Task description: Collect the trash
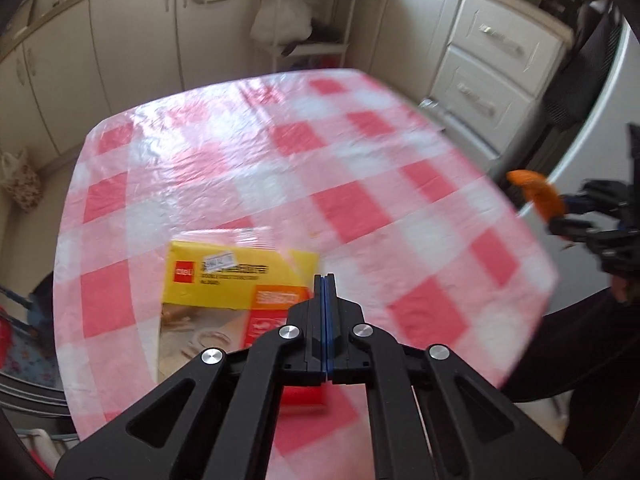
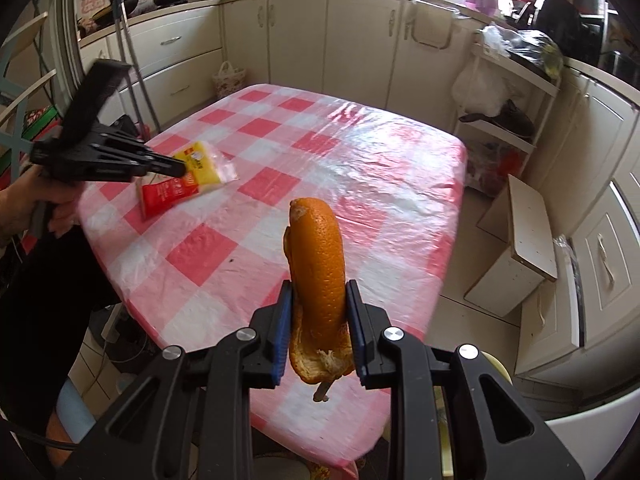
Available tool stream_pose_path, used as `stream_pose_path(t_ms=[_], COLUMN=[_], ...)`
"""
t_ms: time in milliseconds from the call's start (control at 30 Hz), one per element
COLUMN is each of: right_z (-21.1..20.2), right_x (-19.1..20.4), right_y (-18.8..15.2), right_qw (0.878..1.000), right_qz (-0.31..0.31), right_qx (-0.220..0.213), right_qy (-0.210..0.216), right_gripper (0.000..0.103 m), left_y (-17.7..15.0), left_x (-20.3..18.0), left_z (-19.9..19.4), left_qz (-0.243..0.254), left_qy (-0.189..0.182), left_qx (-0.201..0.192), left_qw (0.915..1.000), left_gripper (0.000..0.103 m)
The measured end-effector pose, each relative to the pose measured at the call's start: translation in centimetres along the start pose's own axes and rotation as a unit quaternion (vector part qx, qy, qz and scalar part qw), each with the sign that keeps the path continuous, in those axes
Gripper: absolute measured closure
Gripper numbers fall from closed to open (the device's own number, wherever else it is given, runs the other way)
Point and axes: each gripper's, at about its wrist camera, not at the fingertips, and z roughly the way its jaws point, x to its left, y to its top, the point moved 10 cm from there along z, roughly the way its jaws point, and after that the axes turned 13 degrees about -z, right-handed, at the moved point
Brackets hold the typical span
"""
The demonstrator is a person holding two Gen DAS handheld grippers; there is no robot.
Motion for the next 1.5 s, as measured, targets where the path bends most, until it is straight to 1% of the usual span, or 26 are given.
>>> stream_pose_path(t_ms=[67, 133, 233, 267, 300, 333, 367, 433, 533, 633, 667, 700, 733, 800, 867, 933, 967, 1000, 1133, 1167, 1200, 1267, 1300, 1367, 1433, 1500], right_z=[-0.5, -0.7, -1.1, -1.1, -1.2, -1.2, -1.3, -1.4, -1.4, -1.3, -1.3, -1.2, -1.1, -0.4, 0.8, 2.1, 2.7, 3.1, 3.7, 3.9, 4.2, 4.4, 4.1, 3.7, 3.1, 2.8], right_x=[-0.6, -1.0, -1.3, -1.3, -1.2, -1.2, -1.2, -1.2, -1.3, -1.3, -1.4, -1.3, -1.3, -1.0, -0.4, 0.8, 1.4, 1.7, 1.5, 1.4, 1.2, 1.3, 1.4, 1.5, 1.4, 0.9], right_y=[-0.1, -0.1, -0.2, -0.2, -0.1, -0.1, -0.1, 0.0, 0.0, 0.0, 0.0, -0.1, -0.2, -0.8, -1.7, -2.6, -3.0, -3.3, -3.4, -3.6, -3.7, -3.9, -3.8, -3.7, -3.5, -3.3], right_qw=[1.000, 1.000, 1.000, 1.000, 1.000, 1.000, 1.000, 1.000, 0.999, 0.999, 0.999, 0.999, 0.999, 0.999, 0.999, 0.998, 0.997, 0.997, 0.996, 0.996, 0.996, 0.995, 0.996, 0.996, 0.997, 0.998], right_qz=[0.007, 0.015, 0.021, 0.022, 0.022, 0.021, 0.022, 0.023, 0.024, 0.025, 0.026, 0.026, 0.027, 0.033, 0.035, 0.017, 0.008, 0.001, 0.011, 0.015, 0.018, 0.016, 0.013, 0.006, 0.004, 0.005], right_qx=[-0.004, -0.008, -0.012, -0.013, -0.014, -0.015, -0.017, -0.020, -0.021, -0.020, -0.020, -0.019, -0.016, -0.002, 0.023, 0.052, 0.064, 0.072, 0.079, 0.082, 0.088, 0.094, 0.090, 0.083, 0.075, 0.070], right_qy=[-0.006, -0.008, -0.011, -0.011, -0.011, -0.011, -0.010, -0.009, -0.008, -0.008, -0.007, -0.006, -0.005, 0.007, 0.024, 0.034, 0.034, 0.030, 0.029, 0.030, 0.029, 0.026, 0.024, 0.019, 0.015, 0.003], right_gripper=[0.077, 0.076, 0.076, 0.076, 0.076, 0.076, 0.076, 0.076, 0.076, 0.076, 0.076, 0.076, 0.076, 0.076, 0.076, 0.073, 0.065, 0.061, 0.061, 0.064, 0.073, 0.082, 0.084, 0.085, 0.085, 0.085], left_y=[0.2, 0.4, 1.0, 0.9, 0.6, 0.3, 0.0, -0.5, -1.0, -2.1, -2.3, -2.2, -2.1, -1.7, -2.0, -2.4, -2.7, -2.9, -3.5, -3.6, -3.7, -3.7, -3.6, -3.3, -2.5, -1.9], left_x=[-1.2, -1.9, -0.1, 0.9, 2.2, 3.5, 4.4, 6.1, 7.9, 7.0, 6.4, 5.9, 5.6, 5.1, 4.3, 3.2, 2.7, 2.2, 0.1, -0.3, -0.8, -1.7, -2.4, -3.0, -2.6, -1.4], left_z=[-1.2, -2.3, -2.8, -2.6, -2.0, -1.4, -0.9, -0.1, 1.1, 2.8, 2.8, 2.8, 2.6, 2.3, 2.7, 2.7, 2.6, 2.5, 2.3, 2.5, 2.5, 2.6, 2.5, 2.3, 1.8, 1.7], left_qz=[0.006, 0.015, 0.014, 0.009, 0.000, -0.006, -0.005, -0.007, -0.036, -0.020, -0.012, -0.016, -0.025, -0.048, -0.053, -0.043, -0.046, -0.048, -0.062, -0.063, -0.062, -0.065, -0.067, -0.063, -0.065, -0.080], left_qy=[-0.015, -0.009, 0.049, 0.067, 0.088, 0.103, 0.118, 0.136, 0.143, 0.124, 0.118, 0.108, 0.097, 0.074, 0.056, 0.052, 0.041, 0.035, -0.005, -0.011, -0.016, -0.029, -0.041, -0.041, -0.020, -0.010], left_qx=[-0.007, -0.016, -0.031, -0.027, -0.014, -0.003, 0.005, 0.017, 0.037, 0.056, 0.050, 0.044, 0.036, 0.030, 0.041, 0.040, 0.040, 0.038, 0.034, 0.033, 0.032, 0.031, 0.029, 0.025, 0.007, 0.006], left_qw=[0.9998, 0.9997, 0.9982, 0.9973, 0.9961, 0.9946, 0.9930, 0.9905, 0.9883, 0.9905, 0.9917, 0.9931, 0.9943, 0.9957, 0.9961, 0.9969, 0.9973, 0.9975, 0.9975, 0.9974, 0.9974, 0.9970, 0.9965, 0.9968, 0.9977, 0.9967], left_gripper=[0.102, 0.102, 0.101, 0.092, 0.063, 0.041, 0.016, 0.016, 0.013, 0.013, 0.013, 0.019, 0.029, 0.078, 0.099, 0.101, 0.102, 0.102, 0.102, 0.102, 0.102, 0.102, 0.102, 0.102, 0.102, 0.101])
